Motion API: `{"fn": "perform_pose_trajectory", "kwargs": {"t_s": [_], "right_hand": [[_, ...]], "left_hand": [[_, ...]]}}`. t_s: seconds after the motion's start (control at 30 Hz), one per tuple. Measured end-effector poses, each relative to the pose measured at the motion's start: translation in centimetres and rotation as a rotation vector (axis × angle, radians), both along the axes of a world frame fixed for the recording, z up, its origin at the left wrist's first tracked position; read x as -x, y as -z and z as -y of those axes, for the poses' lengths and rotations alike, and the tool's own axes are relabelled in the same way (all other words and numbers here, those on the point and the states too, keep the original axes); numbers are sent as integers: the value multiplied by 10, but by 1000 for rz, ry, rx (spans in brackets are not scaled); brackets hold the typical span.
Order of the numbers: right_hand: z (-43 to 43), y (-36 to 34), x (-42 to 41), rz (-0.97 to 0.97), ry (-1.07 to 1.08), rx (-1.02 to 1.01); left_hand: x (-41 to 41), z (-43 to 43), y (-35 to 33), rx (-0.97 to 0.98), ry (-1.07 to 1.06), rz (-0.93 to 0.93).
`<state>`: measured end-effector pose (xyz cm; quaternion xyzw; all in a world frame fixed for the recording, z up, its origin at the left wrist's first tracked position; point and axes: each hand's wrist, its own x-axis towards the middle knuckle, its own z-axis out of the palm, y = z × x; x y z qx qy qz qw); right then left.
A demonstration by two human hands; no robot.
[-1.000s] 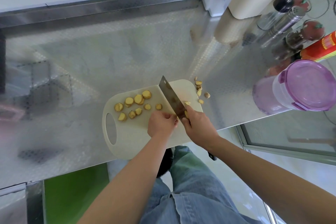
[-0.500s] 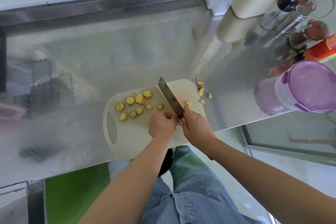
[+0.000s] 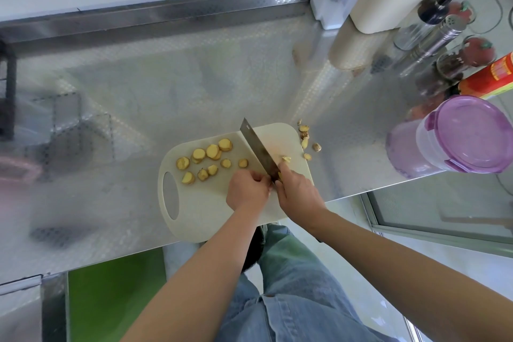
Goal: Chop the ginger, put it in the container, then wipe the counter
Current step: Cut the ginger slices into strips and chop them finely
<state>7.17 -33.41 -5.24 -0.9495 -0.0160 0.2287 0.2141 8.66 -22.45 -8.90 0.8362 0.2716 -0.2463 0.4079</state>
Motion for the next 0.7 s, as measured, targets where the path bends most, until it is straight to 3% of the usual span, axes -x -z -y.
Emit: {"fn": "perform_pose_trajectory", "kwargs": {"t_s": [0.13, 0.4, 0.5, 0.7], "right_hand": [[-3, 4, 0, 3, 8, 41], [6, 3, -6, 73, 224, -167], [9, 3, -2, 89, 195, -192], [-1, 11, 6, 56, 102, -166]], "left_hand": [[0, -1, -1, -7, -2, -3], [1, 2, -6, -20, 40, -25], [4, -4, -7, -9, 66, 65], [5, -26, -15, -227, 27, 323]]}}
